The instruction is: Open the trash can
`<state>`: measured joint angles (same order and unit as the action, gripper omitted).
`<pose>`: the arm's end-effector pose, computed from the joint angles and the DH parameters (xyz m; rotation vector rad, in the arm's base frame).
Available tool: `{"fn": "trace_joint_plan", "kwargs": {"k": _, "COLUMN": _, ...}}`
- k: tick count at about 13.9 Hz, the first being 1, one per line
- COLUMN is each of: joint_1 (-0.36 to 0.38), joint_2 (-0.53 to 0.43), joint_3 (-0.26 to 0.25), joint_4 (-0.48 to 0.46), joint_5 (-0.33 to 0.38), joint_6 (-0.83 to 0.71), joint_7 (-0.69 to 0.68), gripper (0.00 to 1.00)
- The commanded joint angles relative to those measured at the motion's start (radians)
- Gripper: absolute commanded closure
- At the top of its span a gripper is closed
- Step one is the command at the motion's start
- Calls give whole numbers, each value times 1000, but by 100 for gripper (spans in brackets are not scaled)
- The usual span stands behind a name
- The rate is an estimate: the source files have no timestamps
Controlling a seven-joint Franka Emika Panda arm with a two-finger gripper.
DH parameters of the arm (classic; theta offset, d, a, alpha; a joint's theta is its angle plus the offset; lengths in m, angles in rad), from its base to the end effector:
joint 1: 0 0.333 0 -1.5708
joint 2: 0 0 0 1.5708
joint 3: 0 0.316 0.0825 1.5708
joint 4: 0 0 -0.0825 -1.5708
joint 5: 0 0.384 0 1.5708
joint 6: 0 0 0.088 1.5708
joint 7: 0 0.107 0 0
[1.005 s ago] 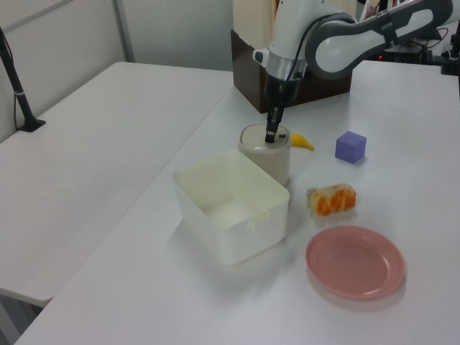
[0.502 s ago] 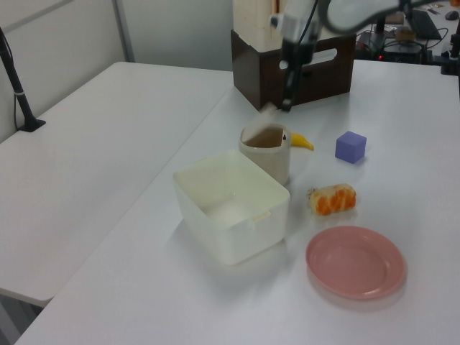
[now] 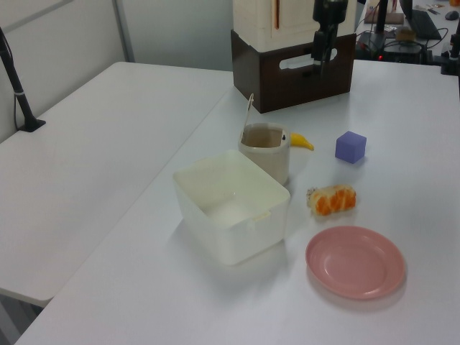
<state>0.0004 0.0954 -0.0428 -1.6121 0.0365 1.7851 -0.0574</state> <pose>0.5995 -0.0212 0.5693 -3.1112 -0.0140 -0.1232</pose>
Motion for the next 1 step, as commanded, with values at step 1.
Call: {"fn": "trace_joint_plan", "kwargs": {"k": 1, "joint_1": -2, "joint_2": -20, "joint_3": -2, "joint_4": -29, "joint_5": -29, "joint_6": -19, "joint_7": 13, "gripper": 0}}
